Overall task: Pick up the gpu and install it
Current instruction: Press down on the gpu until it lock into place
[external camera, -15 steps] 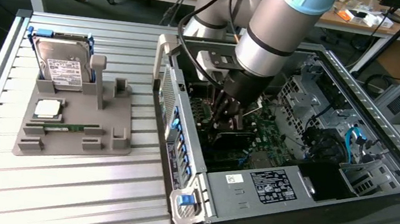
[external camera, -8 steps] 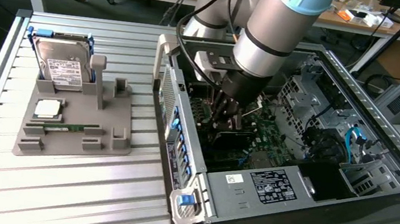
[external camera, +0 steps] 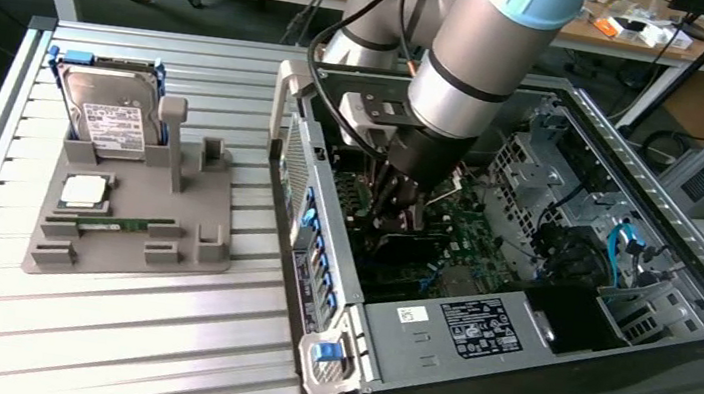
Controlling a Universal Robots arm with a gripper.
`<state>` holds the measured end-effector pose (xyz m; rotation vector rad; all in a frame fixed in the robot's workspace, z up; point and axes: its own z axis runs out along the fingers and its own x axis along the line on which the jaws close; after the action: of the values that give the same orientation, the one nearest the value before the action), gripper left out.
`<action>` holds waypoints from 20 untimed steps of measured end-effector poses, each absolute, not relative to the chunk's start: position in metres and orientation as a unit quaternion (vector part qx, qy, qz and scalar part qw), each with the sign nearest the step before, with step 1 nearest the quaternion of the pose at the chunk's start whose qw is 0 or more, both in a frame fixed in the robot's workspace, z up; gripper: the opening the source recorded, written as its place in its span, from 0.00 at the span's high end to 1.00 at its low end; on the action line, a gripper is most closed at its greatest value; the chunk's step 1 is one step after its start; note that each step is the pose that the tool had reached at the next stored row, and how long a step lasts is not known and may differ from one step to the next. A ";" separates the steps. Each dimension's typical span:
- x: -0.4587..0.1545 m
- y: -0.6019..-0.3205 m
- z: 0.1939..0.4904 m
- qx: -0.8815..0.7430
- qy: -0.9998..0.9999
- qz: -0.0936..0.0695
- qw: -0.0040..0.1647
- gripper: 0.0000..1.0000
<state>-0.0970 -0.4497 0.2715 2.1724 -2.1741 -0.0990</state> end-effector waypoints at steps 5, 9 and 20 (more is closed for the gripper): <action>-0.097 -0.452 0.271 0.706 -0.706 -0.032 0.033 0.90; -0.097 -0.452 0.270 0.707 -0.706 -0.032 0.033 0.90; -0.098 -0.452 0.267 0.707 -0.706 -0.032 0.034 0.90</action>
<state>-0.0975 -0.4521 0.2667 2.1729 -2.1713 -0.0973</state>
